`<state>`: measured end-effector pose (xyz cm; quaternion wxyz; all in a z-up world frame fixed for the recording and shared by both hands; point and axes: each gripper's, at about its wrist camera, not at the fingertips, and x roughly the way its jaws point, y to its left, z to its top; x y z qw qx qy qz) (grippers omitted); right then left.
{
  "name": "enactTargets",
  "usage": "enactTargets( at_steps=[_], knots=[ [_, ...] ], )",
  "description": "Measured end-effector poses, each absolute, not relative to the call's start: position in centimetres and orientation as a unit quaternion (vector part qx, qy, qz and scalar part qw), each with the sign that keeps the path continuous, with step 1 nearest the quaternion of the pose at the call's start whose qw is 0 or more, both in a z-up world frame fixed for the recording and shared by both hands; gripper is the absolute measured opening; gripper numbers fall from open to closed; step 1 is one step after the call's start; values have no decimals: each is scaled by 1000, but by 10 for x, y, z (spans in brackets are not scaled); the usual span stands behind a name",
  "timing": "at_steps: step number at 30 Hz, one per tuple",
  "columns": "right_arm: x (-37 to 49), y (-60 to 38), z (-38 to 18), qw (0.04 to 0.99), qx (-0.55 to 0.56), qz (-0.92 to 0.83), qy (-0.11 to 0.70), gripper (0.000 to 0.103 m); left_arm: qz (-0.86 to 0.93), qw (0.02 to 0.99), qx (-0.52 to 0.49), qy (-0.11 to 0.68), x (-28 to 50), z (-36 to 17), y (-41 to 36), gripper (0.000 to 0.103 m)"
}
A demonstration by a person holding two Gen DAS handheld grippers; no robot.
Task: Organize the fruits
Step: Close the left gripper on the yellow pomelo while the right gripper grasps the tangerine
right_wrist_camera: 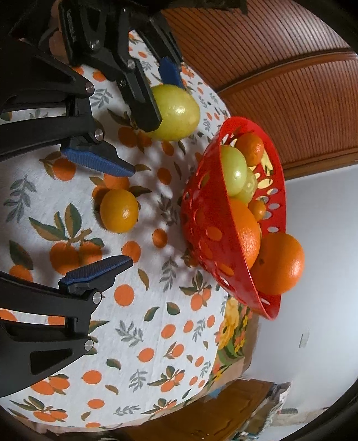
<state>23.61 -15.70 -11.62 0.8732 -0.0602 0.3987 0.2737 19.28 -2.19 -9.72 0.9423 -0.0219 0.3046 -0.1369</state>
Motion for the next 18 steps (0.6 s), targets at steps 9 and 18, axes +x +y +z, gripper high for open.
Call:
enactTargets(
  at_steps=[9, 18],
  knots=[
    [242, -146, -128, 862, -77, 277, 417, 39, -134, 943, -35, 302, 193, -97, -16, 54],
    [235, -151, -122, 864, -69, 286, 410, 35, -134, 944, -39, 298, 191, -92, -13, 54]
  ],
)
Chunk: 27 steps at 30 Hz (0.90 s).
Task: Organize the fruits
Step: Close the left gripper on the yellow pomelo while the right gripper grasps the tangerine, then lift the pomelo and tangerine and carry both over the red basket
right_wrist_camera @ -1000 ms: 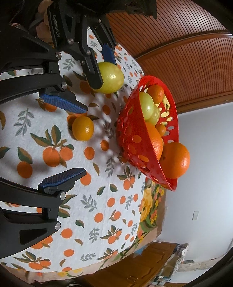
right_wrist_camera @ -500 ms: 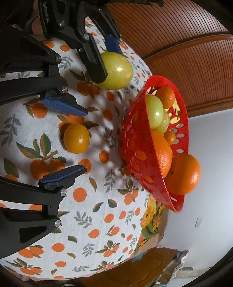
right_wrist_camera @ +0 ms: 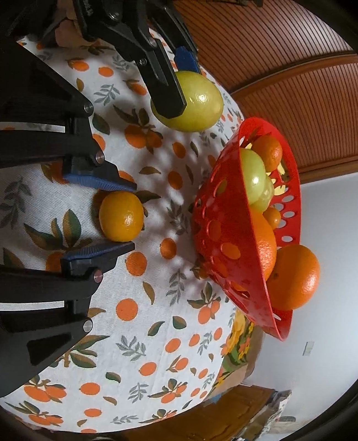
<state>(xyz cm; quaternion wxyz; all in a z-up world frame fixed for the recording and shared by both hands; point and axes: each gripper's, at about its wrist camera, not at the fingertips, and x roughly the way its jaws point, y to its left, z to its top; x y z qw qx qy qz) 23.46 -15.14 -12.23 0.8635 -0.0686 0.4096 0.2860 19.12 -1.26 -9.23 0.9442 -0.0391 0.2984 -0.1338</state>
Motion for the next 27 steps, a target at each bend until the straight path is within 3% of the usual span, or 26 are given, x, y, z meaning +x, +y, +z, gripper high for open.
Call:
enactTargets(
  at_steps=[27],
  knots=[
    [230, -164, -28, 904, -63, 298, 300, 35, -126, 955, -9, 269, 193, -32, 1, 54]
  ],
)
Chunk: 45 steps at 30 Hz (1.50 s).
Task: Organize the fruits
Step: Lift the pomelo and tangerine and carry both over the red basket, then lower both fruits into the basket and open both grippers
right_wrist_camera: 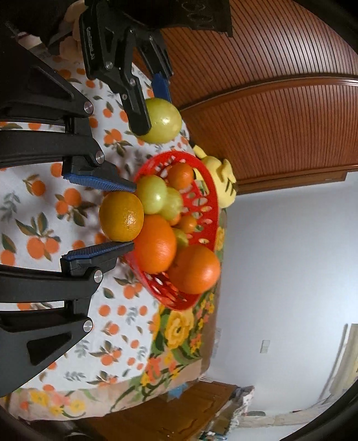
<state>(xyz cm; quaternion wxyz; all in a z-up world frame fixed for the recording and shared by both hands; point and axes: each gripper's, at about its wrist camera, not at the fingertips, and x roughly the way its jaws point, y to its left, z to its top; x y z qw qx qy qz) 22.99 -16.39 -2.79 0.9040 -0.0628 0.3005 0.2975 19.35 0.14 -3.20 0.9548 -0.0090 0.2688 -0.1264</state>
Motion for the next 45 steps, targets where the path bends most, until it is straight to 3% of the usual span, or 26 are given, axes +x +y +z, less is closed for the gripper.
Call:
enactTargets(
  at_steps=[25, 28, 45],
  knots=[
    [312, -173, -40, 907, -72, 283, 304, 35, -120, 946, 8, 301, 295, -25, -8, 54],
    [315, -177, -40, 906, -59, 288, 304, 45, -119, 945, 13, 306, 305, -29, -12, 54],
    [306, -183, -32, 909, -64, 289, 292, 45, -120, 939, 21, 321, 331, -40, -29, 54]
  ],
)
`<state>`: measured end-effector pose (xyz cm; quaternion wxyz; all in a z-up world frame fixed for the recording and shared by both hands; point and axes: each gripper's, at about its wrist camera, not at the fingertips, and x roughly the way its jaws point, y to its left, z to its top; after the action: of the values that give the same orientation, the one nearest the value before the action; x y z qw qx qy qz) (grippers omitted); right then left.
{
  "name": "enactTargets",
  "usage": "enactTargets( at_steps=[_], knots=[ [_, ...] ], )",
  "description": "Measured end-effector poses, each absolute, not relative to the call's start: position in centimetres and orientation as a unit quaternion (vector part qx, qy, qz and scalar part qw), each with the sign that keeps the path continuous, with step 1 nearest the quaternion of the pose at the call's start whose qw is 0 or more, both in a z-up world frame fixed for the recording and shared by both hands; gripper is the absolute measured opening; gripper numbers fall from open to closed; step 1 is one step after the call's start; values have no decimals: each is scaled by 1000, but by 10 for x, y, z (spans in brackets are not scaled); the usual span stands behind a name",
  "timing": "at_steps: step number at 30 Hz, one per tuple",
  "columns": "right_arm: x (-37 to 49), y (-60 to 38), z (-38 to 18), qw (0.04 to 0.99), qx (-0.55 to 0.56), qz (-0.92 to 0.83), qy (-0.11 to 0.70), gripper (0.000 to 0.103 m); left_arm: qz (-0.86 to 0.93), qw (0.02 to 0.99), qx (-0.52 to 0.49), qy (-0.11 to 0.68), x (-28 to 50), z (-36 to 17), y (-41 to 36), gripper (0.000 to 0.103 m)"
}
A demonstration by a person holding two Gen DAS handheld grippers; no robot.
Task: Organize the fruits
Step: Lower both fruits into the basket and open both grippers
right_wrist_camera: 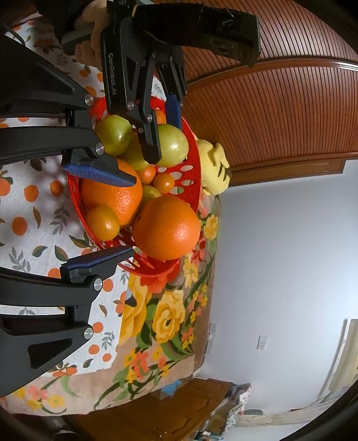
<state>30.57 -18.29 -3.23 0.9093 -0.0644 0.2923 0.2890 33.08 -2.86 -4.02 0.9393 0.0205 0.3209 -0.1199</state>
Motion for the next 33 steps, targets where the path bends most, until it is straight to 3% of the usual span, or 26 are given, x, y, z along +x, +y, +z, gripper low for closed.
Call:
enactTargets(
  at_steps=[10, 19, 33],
  knots=[
    [299, -182, -33, 910, -66, 286, 294, 45, -114, 937, 23, 330, 329, -44, -31, 54],
    [294, -182, -36, 912, -59, 282, 293, 45, -116, 941, 30, 316, 316, -37, -33, 61],
    [260, -188, -37, 918, -45, 269, 287, 45, -115, 947, 24, 299, 259, -31, -27, 61]
  ],
)
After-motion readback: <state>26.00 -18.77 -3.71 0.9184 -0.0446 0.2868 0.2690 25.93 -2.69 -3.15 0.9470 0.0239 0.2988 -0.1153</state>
